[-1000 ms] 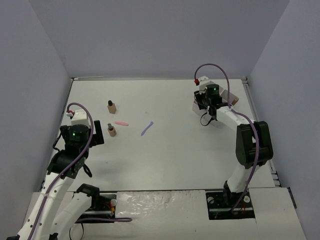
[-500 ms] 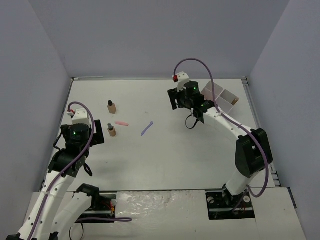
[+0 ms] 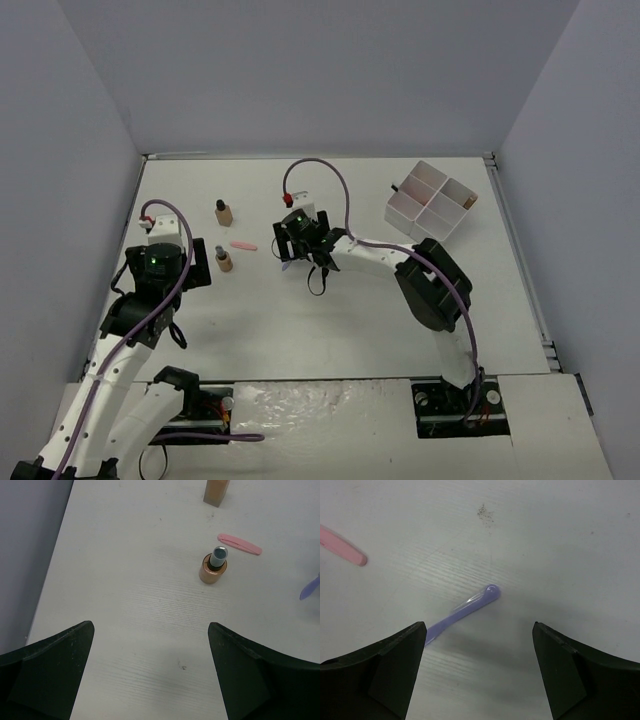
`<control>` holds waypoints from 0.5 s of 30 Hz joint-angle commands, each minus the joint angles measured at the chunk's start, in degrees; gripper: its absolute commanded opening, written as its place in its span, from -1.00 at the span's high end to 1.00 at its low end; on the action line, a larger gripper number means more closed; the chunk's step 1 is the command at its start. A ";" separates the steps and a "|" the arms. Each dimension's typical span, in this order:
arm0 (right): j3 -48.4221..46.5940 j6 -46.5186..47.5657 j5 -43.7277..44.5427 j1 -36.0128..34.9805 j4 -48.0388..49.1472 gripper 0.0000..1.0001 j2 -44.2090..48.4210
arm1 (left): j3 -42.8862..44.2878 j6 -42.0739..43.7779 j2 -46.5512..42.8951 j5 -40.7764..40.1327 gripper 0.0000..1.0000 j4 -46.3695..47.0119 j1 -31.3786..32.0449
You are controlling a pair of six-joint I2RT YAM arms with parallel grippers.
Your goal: Organize the makeup
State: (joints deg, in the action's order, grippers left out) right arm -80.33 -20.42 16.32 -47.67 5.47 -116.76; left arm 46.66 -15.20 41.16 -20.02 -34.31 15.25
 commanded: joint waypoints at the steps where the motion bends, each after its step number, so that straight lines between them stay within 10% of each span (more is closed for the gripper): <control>1: -7.00 -6.41 10.37 -0.97 -1.04 -0.64 -4.42 | 1.06 0.00 0.16 -0.26 -0.94 3.01 -0.48; 11: -6.33 -9.98 13.05 -1.72 -1.52 -0.34 -9.12 | 1.05 -0.09 -0.03 -0.02 -0.94 2.95 -0.48; 15: -3.50 -10.17 12.75 -1.74 -1.60 0.09 -7.87 | 0.98 -0.09 -0.12 -0.04 -0.94 3.00 -0.48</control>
State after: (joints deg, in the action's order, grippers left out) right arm -85.52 -28.95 25.81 -48.89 4.27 -125.71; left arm 46.65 -15.22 41.15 -19.90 -34.26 15.25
